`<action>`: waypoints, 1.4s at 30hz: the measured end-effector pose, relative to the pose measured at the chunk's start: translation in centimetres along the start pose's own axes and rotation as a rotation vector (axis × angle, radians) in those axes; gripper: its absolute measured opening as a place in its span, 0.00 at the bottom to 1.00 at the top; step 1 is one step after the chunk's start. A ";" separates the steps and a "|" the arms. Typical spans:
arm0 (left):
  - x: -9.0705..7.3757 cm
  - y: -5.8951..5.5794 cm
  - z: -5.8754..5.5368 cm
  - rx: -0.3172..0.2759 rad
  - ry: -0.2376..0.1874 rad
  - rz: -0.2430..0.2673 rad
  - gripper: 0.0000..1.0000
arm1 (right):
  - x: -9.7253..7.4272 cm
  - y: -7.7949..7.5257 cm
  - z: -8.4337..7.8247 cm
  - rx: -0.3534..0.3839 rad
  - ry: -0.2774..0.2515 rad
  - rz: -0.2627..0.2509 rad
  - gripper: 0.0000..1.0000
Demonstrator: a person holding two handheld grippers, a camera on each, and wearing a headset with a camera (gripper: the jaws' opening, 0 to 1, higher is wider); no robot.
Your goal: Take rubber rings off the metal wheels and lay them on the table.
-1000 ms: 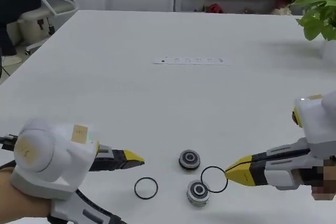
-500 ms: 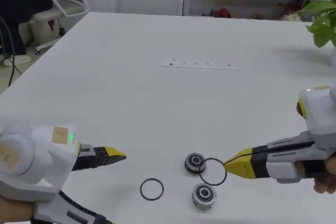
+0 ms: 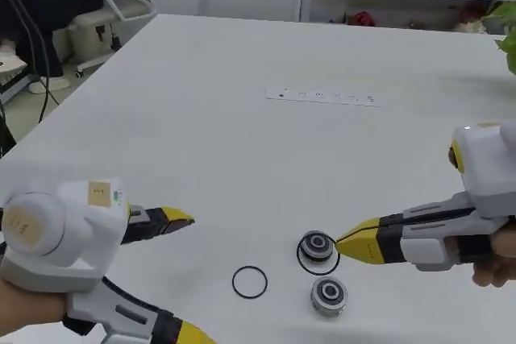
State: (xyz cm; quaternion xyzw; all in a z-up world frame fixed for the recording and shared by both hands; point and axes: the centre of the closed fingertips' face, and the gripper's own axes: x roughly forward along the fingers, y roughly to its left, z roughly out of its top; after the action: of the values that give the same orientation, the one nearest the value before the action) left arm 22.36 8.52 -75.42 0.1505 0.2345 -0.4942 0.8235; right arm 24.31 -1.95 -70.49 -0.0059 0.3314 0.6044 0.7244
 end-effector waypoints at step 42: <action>0.6 2.9 0.1 -0.050 -0.053 0.072 0.87 | 7.8 -3.3 -3.7 0.063 0.160 0.009 0.00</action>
State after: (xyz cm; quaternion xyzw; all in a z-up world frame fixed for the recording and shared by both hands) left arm 25.20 9.42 -75.63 0.1250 0.2194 -0.4622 0.8501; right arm 25.84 2.44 -78.49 -0.0299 0.4072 0.5947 0.6926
